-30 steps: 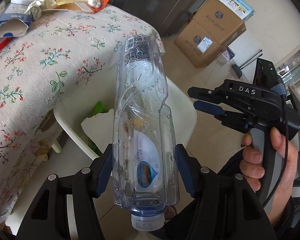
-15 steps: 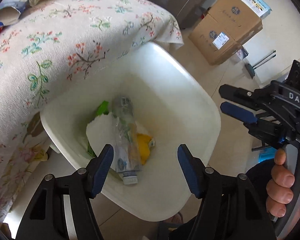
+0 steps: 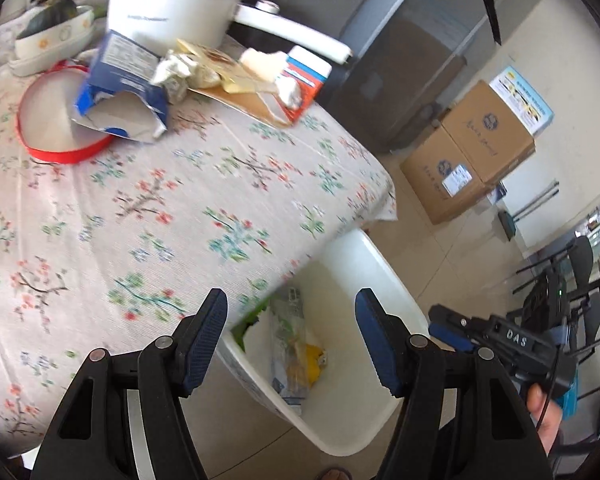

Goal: Collect trash
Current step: 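Grasp the red lid with the left tool while the right tool grasps the blue box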

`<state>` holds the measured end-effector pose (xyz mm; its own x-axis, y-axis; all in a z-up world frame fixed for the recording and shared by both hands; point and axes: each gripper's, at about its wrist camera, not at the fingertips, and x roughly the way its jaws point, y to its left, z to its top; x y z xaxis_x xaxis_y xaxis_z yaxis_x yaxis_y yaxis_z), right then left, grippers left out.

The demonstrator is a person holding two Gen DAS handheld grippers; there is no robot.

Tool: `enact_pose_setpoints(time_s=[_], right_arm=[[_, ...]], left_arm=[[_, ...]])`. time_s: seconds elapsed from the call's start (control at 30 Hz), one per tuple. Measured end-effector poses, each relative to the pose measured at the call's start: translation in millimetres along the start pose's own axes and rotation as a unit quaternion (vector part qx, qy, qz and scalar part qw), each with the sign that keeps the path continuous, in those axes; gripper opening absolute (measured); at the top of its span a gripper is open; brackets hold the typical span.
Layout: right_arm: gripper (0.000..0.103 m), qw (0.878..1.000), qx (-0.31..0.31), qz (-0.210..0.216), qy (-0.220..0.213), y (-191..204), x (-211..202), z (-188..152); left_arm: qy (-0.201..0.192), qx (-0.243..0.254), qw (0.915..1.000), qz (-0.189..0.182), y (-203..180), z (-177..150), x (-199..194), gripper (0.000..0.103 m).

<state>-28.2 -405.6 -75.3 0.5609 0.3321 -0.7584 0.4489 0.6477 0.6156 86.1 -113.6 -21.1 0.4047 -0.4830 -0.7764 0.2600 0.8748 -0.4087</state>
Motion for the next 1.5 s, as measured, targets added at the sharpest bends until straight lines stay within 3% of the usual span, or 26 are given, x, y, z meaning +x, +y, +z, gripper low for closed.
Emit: enact_pose_setpoints(time_s=[0.17, 0.4, 0.57, 0.73, 0.97, 1.03, 1.1, 1.3, 1.5], right_arm=[[0.054, 1.000, -0.020, 0.011, -0.009, 14, 1, -2], [0.063, 0.997, -0.064, 0.022, -0.026, 40, 6, -6], [0.065, 0.996, -0.088, 0.023, -0.015, 57, 21, -11], [0.065, 0.993, -0.116, 0.018, -0.010, 73, 33, -16], [0.065, 0.987, -0.155, 0.036, -0.010, 100, 45, -20], [0.065, 0.984, -0.172, 0.041, -0.012, 111, 50, -23], [0.065, 0.980, -0.196, 0.040, -0.014, 124, 57, -27], [0.065, 0.967, -0.252, 0.037, -0.008, 161, 88, -43], [0.065, 0.957, -0.281, 0.065, -0.026, 205, 105, -46]], left_arm=[[-0.040, -0.075, 0.9960, 0.027, 61, 28, -29, 0.069], [-0.064, -0.169, 0.9826, 0.042, 131, 53, -52, 0.069], [-0.078, -0.212, 0.9733, 0.040, 165, 69, -61, 0.069], [-0.087, -0.235, 0.9647, 0.080, 193, 83, -56, 0.069], [-0.075, -0.290, 0.9536, 0.024, 213, 91, -23, 0.067], [-0.080, -0.298, 0.9511, 0.022, 216, 94, -18, 0.054], [-0.077, -0.297, 0.9515, 0.022, 217, 95, -15, 0.013], [-0.099, -0.277, 0.9558, 0.008, 210, 93, -31, 0.011], [-0.095, -0.246, 0.9646, 0.002, 203, 91, -50, 0.011]])
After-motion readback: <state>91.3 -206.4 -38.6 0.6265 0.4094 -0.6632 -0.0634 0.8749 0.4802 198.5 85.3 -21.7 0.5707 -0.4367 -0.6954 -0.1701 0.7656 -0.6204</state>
